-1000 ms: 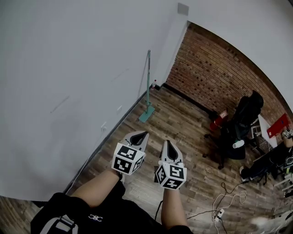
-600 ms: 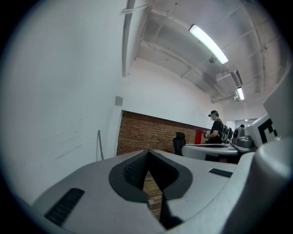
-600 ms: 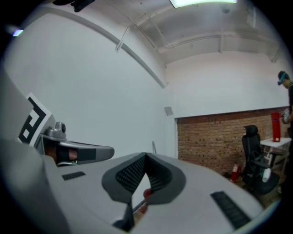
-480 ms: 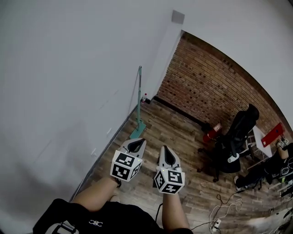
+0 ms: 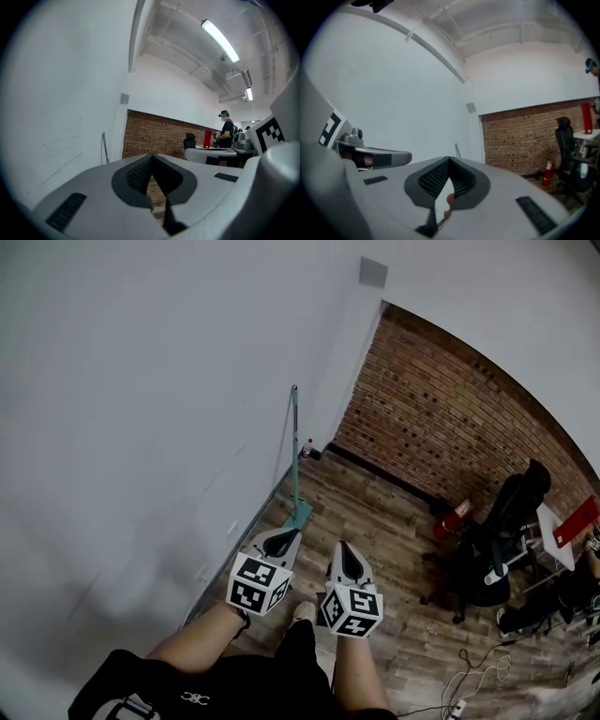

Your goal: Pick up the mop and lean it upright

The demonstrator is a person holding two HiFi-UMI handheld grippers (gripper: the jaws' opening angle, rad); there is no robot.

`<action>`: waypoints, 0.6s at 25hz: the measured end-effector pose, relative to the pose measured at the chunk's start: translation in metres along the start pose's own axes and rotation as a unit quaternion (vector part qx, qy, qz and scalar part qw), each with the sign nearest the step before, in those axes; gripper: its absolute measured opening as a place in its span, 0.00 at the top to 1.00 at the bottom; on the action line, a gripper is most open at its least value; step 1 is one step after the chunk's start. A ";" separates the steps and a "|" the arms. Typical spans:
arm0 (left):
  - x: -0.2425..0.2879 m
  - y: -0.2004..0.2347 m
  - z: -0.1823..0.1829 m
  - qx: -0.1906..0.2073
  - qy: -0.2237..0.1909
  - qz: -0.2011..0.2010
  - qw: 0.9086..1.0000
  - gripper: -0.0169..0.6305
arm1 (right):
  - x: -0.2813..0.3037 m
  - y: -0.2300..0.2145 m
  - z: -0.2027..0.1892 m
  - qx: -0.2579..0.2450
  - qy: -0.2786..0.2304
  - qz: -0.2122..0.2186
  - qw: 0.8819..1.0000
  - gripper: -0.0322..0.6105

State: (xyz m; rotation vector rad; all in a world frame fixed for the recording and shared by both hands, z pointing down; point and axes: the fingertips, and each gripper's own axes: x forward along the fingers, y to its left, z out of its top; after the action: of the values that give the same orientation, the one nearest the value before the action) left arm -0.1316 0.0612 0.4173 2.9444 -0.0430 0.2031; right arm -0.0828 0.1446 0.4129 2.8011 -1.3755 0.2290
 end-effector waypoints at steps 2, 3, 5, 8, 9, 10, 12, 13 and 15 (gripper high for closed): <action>0.015 0.010 -0.001 -0.005 -0.001 0.006 1.000 0.98 | 0.017 -0.010 0.001 0.012 -0.002 0.006 1.000 0.93; 0.023 0.014 -0.002 -0.007 -0.001 0.010 1.000 0.98 | 0.026 -0.015 0.000 0.015 -0.003 0.010 1.000 0.93; 0.041 0.022 -0.005 -0.008 0.000 0.019 1.000 0.98 | 0.045 -0.028 -0.003 0.017 -0.002 0.018 1.000 0.93; 0.077 0.037 0.000 -0.005 0.000 0.032 0.999 0.98 | 0.085 -0.050 -0.001 0.025 0.001 0.030 0.999 0.93; 0.091 0.043 0.004 -0.004 0.000 0.034 0.999 0.98 | 0.100 -0.056 0.002 0.029 0.000 0.034 0.999 0.93; 0.105 0.048 0.008 -0.003 0.002 0.036 0.999 0.98 | 0.113 -0.062 0.007 0.031 -0.002 0.037 0.999 0.93; 0.133 0.055 0.018 0.000 0.003 0.036 0.999 0.98 | 0.139 -0.075 0.018 0.024 -0.004 0.043 0.999 0.93; 0.148 0.058 0.025 0.002 0.002 0.037 0.999 0.98 | 0.151 -0.083 0.023 0.018 -0.003 0.046 0.999 0.93; 0.176 0.062 0.036 0.002 -0.001 0.041 0.999 0.98 | 0.175 -0.101 0.031 0.013 -0.001 0.049 0.999 0.93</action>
State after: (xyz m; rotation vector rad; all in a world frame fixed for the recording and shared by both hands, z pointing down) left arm 0.0446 -0.0097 0.4183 2.9496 -0.1653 0.2135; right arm 0.1060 0.0668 0.4118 2.7586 -1.5241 0.2470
